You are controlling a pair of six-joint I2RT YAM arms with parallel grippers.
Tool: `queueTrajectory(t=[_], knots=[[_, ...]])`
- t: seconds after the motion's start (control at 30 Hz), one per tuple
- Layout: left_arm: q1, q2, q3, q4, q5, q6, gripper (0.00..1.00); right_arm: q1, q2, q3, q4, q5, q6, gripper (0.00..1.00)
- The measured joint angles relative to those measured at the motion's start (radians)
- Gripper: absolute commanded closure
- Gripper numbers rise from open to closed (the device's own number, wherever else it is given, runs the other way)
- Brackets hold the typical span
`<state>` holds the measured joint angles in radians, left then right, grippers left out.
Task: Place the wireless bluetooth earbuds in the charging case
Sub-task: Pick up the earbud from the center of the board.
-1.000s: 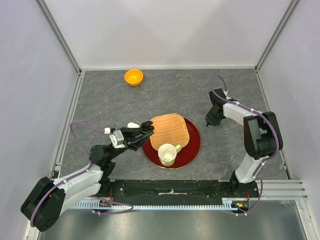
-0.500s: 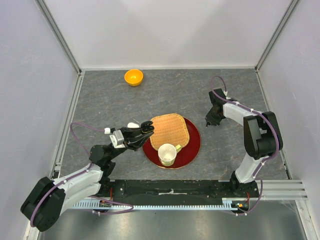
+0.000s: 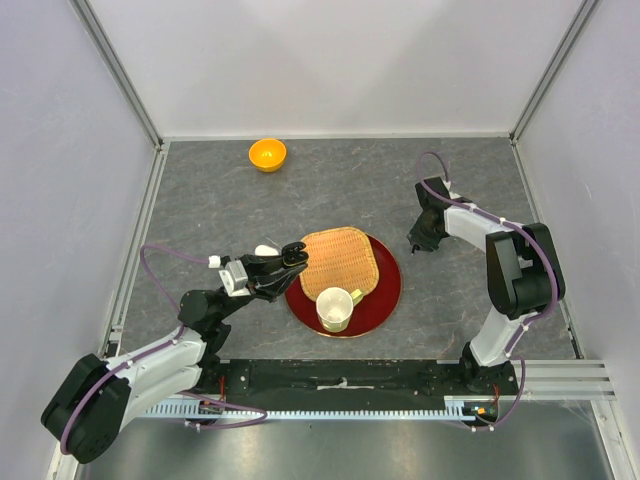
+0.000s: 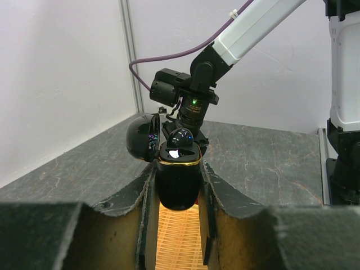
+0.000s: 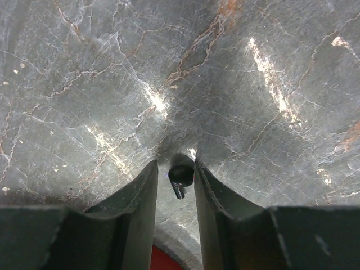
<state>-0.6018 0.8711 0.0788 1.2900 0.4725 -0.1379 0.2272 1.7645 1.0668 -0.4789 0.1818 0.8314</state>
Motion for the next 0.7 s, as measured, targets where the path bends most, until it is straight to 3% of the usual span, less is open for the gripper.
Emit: queueTrajectory(t=[0.33,0.7], knots=[[0.0,-0.003,0.0,0.0,0.0,0.0,0.98,0.008,0.0,-0.003,0.0,0.007,-0.014,0.64],[0.0,-0.003,0.0,0.0,0.0,0.0,0.98,0.013,-0.008,-0.016,0.02,0.01,-0.001,0.58]])
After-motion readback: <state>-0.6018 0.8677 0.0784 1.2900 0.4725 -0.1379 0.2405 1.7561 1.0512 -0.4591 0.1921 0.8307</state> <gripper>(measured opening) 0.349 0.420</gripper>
